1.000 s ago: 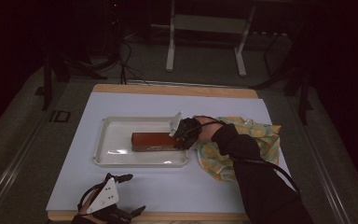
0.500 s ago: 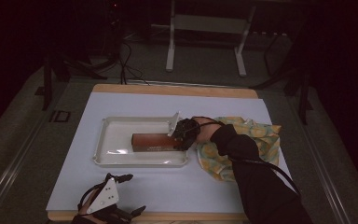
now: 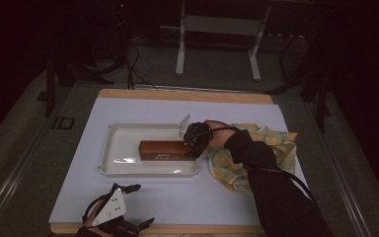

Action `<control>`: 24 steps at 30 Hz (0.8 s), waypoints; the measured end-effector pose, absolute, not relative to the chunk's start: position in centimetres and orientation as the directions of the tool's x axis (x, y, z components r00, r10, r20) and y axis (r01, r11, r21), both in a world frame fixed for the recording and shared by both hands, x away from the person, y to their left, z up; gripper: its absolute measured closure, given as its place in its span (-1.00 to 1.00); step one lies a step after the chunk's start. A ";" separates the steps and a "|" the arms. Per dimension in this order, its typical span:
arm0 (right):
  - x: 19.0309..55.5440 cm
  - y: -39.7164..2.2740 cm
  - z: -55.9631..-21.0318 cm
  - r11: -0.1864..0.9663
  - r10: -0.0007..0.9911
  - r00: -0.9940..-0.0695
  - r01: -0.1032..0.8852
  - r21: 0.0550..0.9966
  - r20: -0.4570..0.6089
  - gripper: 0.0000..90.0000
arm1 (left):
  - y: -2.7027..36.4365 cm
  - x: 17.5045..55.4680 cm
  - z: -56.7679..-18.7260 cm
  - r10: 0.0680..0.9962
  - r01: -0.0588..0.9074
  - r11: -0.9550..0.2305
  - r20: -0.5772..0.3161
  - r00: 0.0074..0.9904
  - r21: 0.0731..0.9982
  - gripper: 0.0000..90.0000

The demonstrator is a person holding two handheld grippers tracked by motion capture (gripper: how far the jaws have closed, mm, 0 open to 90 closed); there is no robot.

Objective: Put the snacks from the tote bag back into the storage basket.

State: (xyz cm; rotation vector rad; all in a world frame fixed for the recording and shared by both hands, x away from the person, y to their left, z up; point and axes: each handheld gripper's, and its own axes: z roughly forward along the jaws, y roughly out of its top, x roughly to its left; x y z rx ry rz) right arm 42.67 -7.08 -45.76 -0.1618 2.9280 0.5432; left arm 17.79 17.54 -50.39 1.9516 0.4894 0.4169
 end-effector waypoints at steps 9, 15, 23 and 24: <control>42.2 -8.1 -43.8 0.916 -0.056 -0.979 -0.128 0.380 -0.195 -0.29 | 17.5 17.8 -50.4 0.512 0.153 -0.382 0.071 0.856 0.911 -1.00; 41.9 -8.9 -42.5 0.909 -0.032 -0.975 -0.119 0.399 -0.218 -0.32 | 17.5 17.8 -50.4 0.513 0.154 -0.384 0.072 0.855 0.911 -1.00; 41.7 -10.4 -41.1 0.906 0.019 -0.974 -0.080 0.417 -0.227 -0.40 | 17.5 17.8 -50.4 0.514 0.156 -0.383 0.070 0.855 0.911 -1.00; 41.7 -10.6 -41.0 0.903 0.029 -0.975 -0.070 0.424 -0.222 -0.41 | 17.5 17.8 -50.4 0.513 0.157 -0.382 0.068 0.855 0.911 -1.00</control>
